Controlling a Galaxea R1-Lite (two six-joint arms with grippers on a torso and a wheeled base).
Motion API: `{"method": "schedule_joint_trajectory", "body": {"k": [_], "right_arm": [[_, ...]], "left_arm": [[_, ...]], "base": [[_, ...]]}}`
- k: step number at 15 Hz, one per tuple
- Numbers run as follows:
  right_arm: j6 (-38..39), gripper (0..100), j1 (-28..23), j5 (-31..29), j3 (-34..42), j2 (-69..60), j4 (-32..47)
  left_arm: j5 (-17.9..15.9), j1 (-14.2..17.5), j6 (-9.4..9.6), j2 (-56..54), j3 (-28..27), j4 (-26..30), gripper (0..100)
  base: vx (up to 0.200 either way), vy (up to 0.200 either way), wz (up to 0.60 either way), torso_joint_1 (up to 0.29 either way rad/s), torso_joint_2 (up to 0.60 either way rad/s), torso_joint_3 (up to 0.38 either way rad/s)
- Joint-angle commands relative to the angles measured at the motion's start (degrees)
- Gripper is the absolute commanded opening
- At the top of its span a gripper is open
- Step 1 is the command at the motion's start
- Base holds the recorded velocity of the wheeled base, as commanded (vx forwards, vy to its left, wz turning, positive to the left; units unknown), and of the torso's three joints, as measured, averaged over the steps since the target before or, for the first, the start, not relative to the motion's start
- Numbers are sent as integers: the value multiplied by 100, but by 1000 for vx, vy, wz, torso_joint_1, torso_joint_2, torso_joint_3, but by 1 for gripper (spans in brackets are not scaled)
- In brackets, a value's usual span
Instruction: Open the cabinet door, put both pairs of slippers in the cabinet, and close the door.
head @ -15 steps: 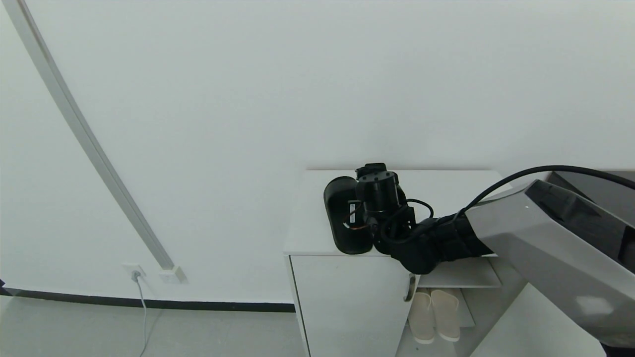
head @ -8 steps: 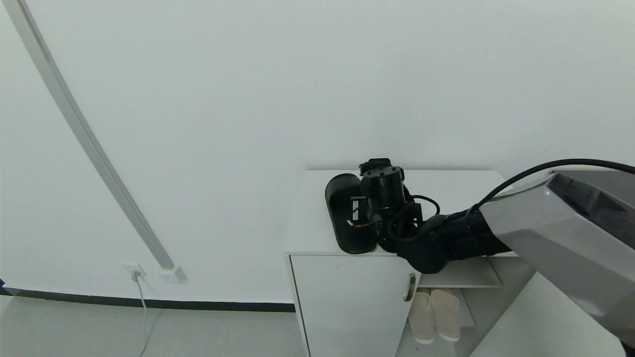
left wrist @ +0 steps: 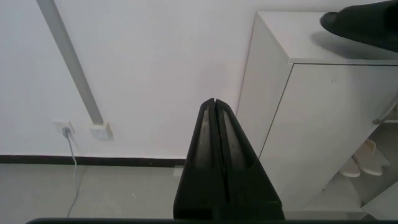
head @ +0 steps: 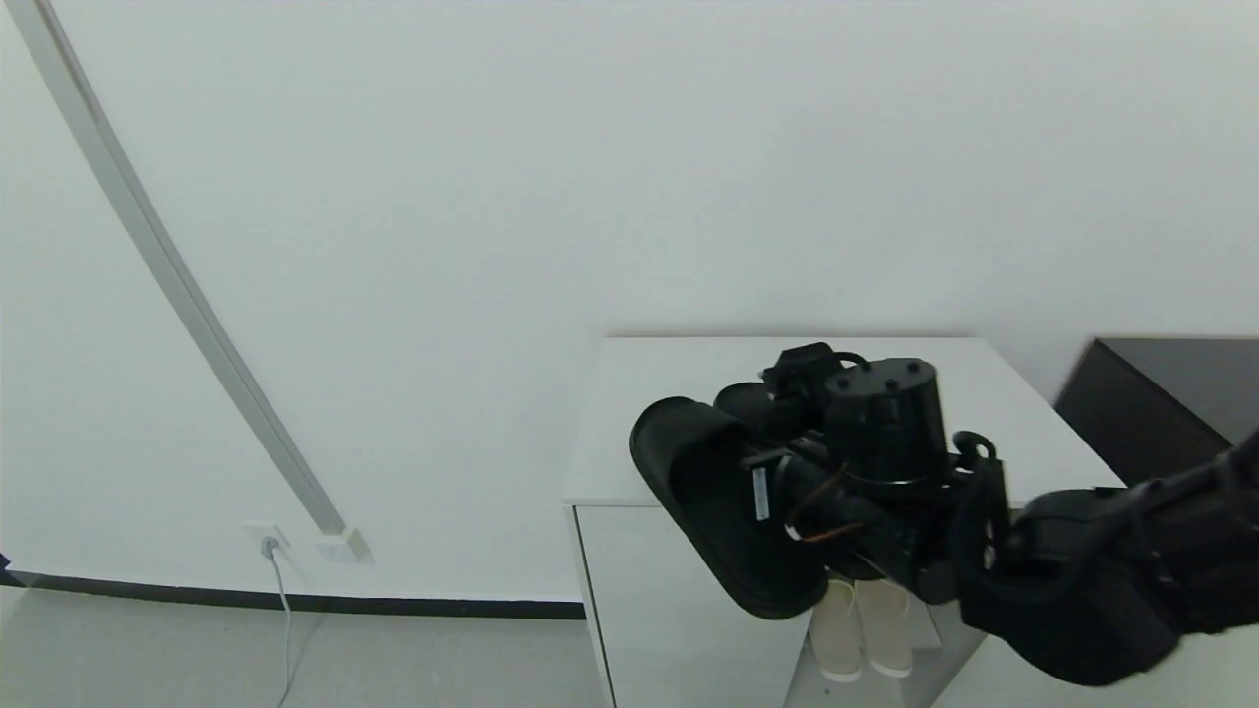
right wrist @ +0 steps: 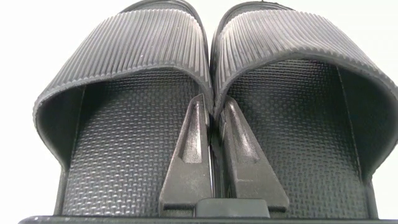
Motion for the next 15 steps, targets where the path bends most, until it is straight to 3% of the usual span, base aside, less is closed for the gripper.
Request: {"method": "schedule_joint_trajectory", "body": {"k": [1,6,15], "right_arm": [[-165,0,147,445,1124,-1397,-114],[-165,0,349,550,1484,-1564,-106],[-165,0,367,524,1431,-1247,-123]], "left_arm": [[-2,1,1,7,0,-2,0],[-2,1,-8,7,0,-2,0],[-20,1,1,7,0,6,0]], "base": [[0,0,0,0,0,0],[0,0,0,0,0,0],[0,0,0,0,0,0]]}}
